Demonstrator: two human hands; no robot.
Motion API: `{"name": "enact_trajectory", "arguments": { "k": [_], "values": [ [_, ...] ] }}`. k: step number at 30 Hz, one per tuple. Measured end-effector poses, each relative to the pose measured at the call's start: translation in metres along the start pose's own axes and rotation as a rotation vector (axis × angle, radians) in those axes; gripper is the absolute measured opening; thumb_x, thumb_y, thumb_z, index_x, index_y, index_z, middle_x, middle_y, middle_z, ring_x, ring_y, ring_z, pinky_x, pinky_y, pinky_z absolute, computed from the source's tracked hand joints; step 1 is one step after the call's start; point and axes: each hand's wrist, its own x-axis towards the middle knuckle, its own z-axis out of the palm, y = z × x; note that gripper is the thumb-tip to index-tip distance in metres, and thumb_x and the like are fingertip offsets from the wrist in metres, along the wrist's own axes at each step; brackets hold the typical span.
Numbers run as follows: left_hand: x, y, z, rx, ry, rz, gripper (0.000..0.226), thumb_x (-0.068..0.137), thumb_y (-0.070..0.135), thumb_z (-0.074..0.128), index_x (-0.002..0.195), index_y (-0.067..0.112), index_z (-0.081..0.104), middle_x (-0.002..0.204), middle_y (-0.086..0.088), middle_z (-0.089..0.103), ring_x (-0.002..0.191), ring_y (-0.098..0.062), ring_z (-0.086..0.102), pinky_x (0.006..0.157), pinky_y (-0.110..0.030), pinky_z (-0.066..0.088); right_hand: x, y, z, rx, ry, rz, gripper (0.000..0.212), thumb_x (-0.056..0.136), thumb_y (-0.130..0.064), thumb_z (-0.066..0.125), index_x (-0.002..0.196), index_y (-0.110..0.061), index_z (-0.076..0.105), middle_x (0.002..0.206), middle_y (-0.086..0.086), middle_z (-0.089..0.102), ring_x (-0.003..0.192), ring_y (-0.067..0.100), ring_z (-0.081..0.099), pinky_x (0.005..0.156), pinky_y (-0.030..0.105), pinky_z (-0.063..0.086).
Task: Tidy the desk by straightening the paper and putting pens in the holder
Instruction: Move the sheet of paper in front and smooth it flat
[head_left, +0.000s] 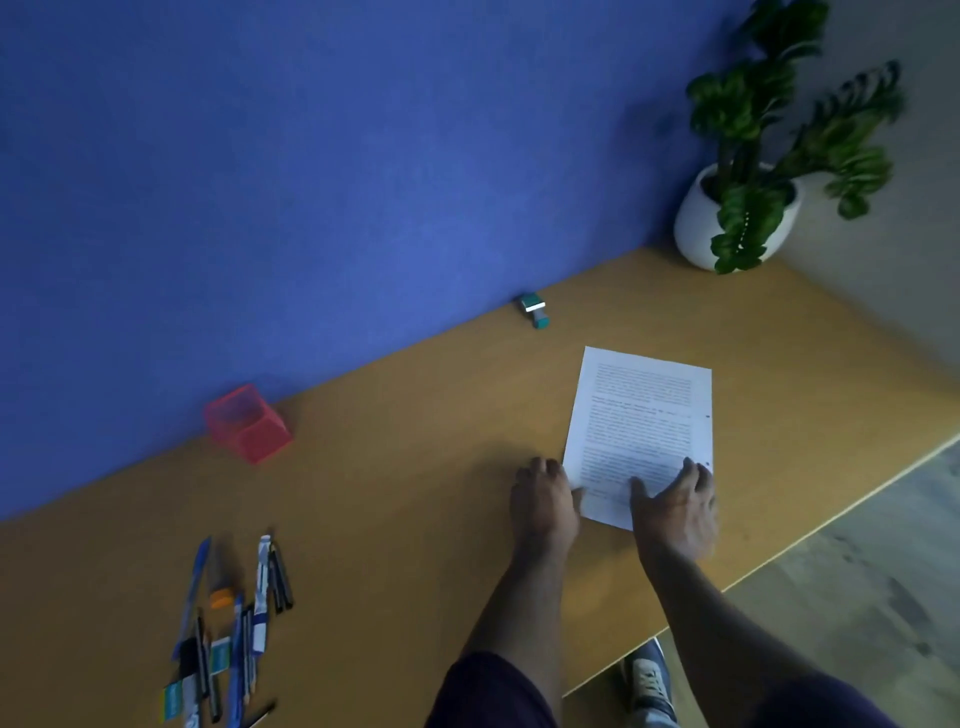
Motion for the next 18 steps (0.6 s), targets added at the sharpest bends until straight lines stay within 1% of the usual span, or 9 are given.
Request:
{"name": "enact_trajectory", "arguments": {
  "k": [3,5,8,11,14,16,18],
  "values": [
    [0.006,0.013,-0.002,-0.051,0.005,-0.117,0.058,0.086,0.057,0.066,0.119,0.009,0.059,0.121,-0.009,0.058,0.112,-0.027,0.057,0.09,-0.038,0.052,0.006,-0.001,-0.005,-0.044,0.009,0.089,0.085,0.075,-0.051,0.074,0.138,-0.007,0.036,0.143,0.018,0.043,0.128,0.039,0.042,0.106,0.049,0.037],
    [0.007,0.021,-0.003,-0.053,-0.018,-0.19,0.068,0.08,0.063,0.069,0.119,0.008,0.058,0.121,-0.009,0.057,0.112,-0.026,0.056,0.089,-0.039,0.053,0.009,-0.004,-0.01,-0.089,-0.005,0.167,0.091,0.071,-0.057,0.076,0.136,-0.008,0.036,0.136,0.019,0.045,0.124,0.039,0.043,0.103,0.049,0.038],
    [0.006,0.031,0.0,-0.007,-0.046,-0.237,0.074,0.075,0.061,0.076,0.122,0.008,0.055,0.122,-0.01,0.056,0.113,-0.026,0.055,0.089,-0.038,0.053,0.015,-0.01,-0.015,-0.164,-0.041,0.238,0.092,0.067,-0.062,0.076,0.131,-0.009,0.037,0.129,0.018,0.047,0.12,0.037,0.045,0.098,0.048,0.037],
    [0.007,0.037,0.002,0.004,-0.056,-0.274,0.069,0.075,0.053,0.079,0.121,0.008,0.054,0.121,-0.01,0.059,0.111,-0.024,0.058,0.09,-0.035,0.053,0.021,-0.015,-0.019,-0.188,-0.068,0.284,0.09,0.063,-0.061,0.079,0.126,-0.009,0.04,0.125,0.018,0.049,0.117,0.036,0.046,0.097,0.046,0.039],
    [0.011,0.035,0.003,-0.118,-0.088,-0.368,0.058,0.077,0.042,0.081,0.118,0.01,0.057,0.12,-0.009,0.063,0.111,-0.025,0.063,0.089,-0.035,0.056,0.026,-0.015,-0.023,-0.193,-0.084,0.285,0.091,0.059,-0.06,0.083,0.122,-0.009,0.043,0.122,0.019,0.051,0.115,0.036,0.048,0.097,0.044,0.04],
    [0.012,0.032,0.002,-0.189,-0.11,-0.391,0.047,0.08,0.037,0.079,0.116,0.012,0.062,0.119,-0.007,0.066,0.11,-0.026,0.065,0.086,-0.035,0.057,0.03,-0.013,-0.024,-0.166,-0.099,0.279,0.088,0.058,-0.059,0.084,0.119,-0.009,0.046,0.12,0.019,0.053,0.112,0.036,0.051,0.096,0.043,0.041],
    [0.011,0.025,0.0,-0.288,-0.125,-0.395,0.035,0.083,0.034,0.076,0.109,0.013,0.065,0.113,-0.004,0.069,0.107,-0.025,0.067,0.078,-0.033,0.054,0.033,-0.01,-0.025,-0.122,-0.134,0.278,0.085,0.058,-0.056,0.085,0.118,-0.009,0.047,0.118,0.019,0.056,0.111,0.036,0.053,0.097,0.044,0.043]
  ]
}}
